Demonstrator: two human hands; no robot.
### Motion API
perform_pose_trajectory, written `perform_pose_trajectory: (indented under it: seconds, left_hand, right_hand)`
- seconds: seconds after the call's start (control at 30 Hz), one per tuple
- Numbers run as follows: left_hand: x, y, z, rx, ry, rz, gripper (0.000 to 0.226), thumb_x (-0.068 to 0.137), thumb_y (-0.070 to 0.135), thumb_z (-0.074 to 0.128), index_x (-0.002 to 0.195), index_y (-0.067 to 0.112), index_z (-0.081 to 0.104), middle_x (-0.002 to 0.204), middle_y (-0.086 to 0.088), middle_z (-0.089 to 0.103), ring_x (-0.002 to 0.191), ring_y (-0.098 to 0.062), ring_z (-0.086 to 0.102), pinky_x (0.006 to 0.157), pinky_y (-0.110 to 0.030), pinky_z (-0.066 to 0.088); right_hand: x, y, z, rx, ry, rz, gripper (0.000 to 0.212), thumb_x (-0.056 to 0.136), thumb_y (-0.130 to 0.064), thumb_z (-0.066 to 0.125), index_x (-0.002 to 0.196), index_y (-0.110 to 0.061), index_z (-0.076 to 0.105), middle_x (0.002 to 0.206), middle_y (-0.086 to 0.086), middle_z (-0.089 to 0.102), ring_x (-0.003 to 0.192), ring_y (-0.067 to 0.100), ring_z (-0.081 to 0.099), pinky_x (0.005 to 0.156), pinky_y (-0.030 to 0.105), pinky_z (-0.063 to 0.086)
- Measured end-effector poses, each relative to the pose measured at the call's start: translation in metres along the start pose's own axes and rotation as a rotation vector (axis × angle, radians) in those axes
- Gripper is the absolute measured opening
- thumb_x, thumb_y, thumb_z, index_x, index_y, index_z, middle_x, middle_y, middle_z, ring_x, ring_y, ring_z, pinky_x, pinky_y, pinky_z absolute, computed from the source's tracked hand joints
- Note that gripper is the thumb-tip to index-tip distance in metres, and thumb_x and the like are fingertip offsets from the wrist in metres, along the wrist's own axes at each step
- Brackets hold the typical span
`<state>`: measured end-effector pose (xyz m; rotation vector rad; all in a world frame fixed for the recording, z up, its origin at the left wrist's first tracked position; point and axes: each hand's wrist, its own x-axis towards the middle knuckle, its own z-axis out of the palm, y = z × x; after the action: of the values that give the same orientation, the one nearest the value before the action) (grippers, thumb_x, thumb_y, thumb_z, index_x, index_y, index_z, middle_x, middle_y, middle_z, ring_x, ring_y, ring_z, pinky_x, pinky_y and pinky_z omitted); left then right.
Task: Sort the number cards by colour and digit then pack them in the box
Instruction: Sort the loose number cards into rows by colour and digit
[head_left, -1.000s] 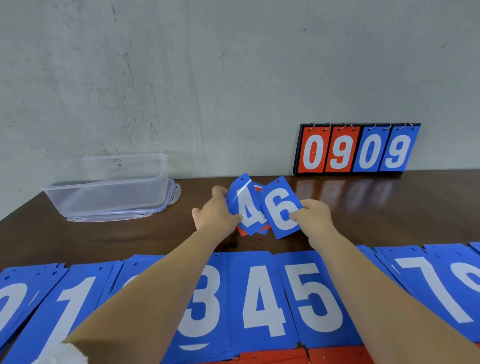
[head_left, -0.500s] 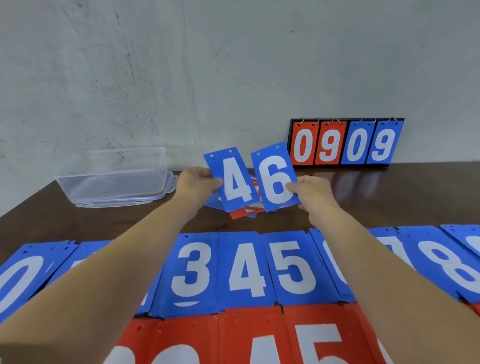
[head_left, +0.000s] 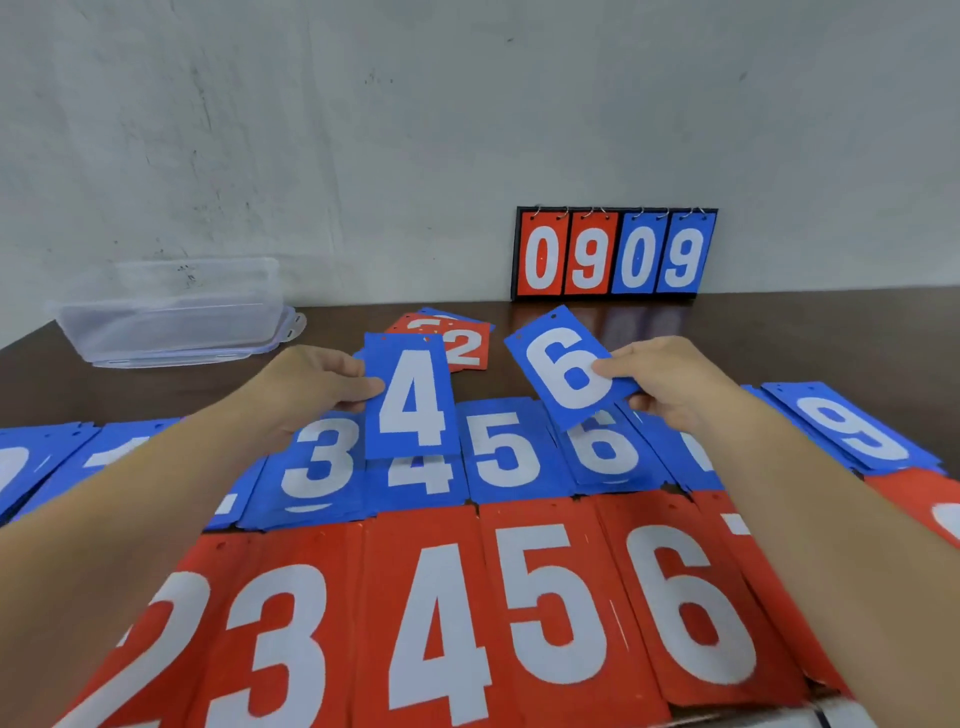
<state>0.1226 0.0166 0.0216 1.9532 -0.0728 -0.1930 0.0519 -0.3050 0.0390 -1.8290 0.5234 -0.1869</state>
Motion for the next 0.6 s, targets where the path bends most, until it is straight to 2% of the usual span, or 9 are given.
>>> perform_pose_trajectory:
  seconds: [0.1,0.23,0.43,0.53,0.6]
  left_hand:
    - [-0.007,-0.004,0.008,0.099,-0.015,-0.021,0.018,0.080,0.017,0.077,0.094,0.009,0.071,0.090,0.000,0.069,0.066,-0.011,0.063,0.064,-0.026,0.041]
    - [-0.016,-0.006,0.017,0.146,-0.020,-0.029,0.012,0.080,0.018,0.077,0.086,0.010,0.070,0.080,-0.004,0.070,0.069,-0.013,0.060,0.069,-0.028,0.040]
    - [-0.024,-0.002,0.021,0.216,0.009,-0.023,0.010,0.083,0.013,0.075,0.086,0.007,0.067,0.067,-0.001,0.063,0.057,-0.009,0.055,0.058,-0.019,0.040]
    - [-0.027,-0.002,0.019,0.223,0.004,-0.027,0.010,0.084,0.009,0.073,0.091,0.003,0.070,0.078,-0.004,0.068,0.065,-0.012,0.059,0.060,-0.019,0.044]
    - [-0.028,-0.001,0.019,0.240,-0.005,-0.020,0.010,0.084,0.009,0.073,0.092,0.004,0.070,0.084,-0.006,0.070,0.069,-0.013,0.061,0.060,-0.019,0.044]
  right_hand:
    - [-0.009,0.011,-0.010,-0.018,-0.009,0.019,0.009,0.083,-0.013,0.073,0.086,-0.006,0.069,0.090,0.013,0.073,0.075,0.022,0.064,0.046,0.022,0.044]
    - [-0.018,0.021,-0.016,-0.049,-0.023,0.026,0.009,0.082,-0.012,0.074,0.083,-0.006,0.068,0.086,0.011,0.072,0.069,0.018,0.063,0.044,0.020,0.045]
    - [-0.020,0.026,-0.017,-0.060,0.019,0.025,0.010,0.083,-0.009,0.073,0.080,-0.004,0.065,0.080,0.011,0.069,0.066,0.020,0.060,0.044,0.021,0.046]
    - [-0.014,0.029,-0.014,-0.183,0.062,0.019,0.014,0.082,-0.009,0.074,0.084,0.001,0.065,0.083,0.015,0.069,0.062,0.023,0.059,0.046,0.025,0.048]
    - [-0.008,0.032,-0.012,-0.361,0.101,-0.001,0.017,0.079,-0.011,0.076,0.080,0.000,0.063,0.077,0.016,0.067,0.054,0.024,0.058,0.055,0.033,0.054]
